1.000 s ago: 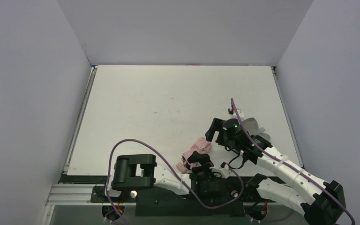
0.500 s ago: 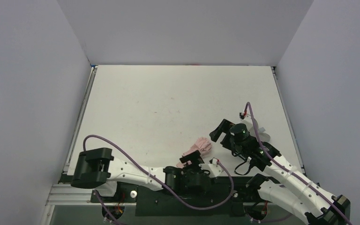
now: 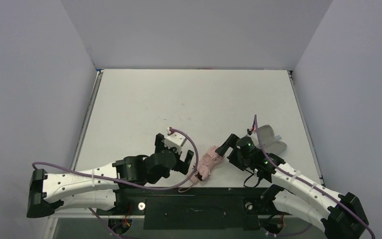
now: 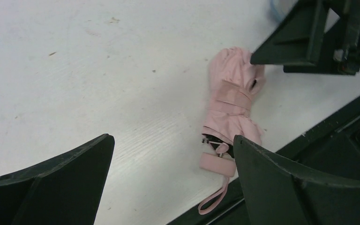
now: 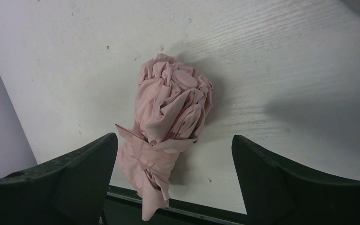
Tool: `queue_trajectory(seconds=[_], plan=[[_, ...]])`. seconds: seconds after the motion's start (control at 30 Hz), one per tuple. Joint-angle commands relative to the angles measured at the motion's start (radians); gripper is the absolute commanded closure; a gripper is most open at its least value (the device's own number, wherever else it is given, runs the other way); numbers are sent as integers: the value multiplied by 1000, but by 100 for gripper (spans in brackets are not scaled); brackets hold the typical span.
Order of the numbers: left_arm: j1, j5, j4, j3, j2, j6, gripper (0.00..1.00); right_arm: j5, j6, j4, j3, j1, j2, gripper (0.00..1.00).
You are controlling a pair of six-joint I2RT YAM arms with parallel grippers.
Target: Put away the umbrella
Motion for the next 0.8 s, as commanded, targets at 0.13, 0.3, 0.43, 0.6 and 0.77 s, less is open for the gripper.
queue_trajectory(seconds=[0.13, 0.3, 0.43, 0.6, 0.77], plan=[[150, 17, -184, -38, -158, -116, 3, -3, 150, 226, -44, 116, 122, 14], [157, 12, -208, -65, -218, -135, 3, 10, 163, 259, -51, 132, 170, 16], [157, 12, -217, -75, -238, -151, 3, 13, 170, 296, -68, 134, 203, 19], [157, 10, -217, -90, -251, -165, 3, 11, 185, 356, -101, 143, 257, 23], [157, 14, -212, -112, -263, -179, 3, 8, 202, 428, -132, 160, 317, 28]])
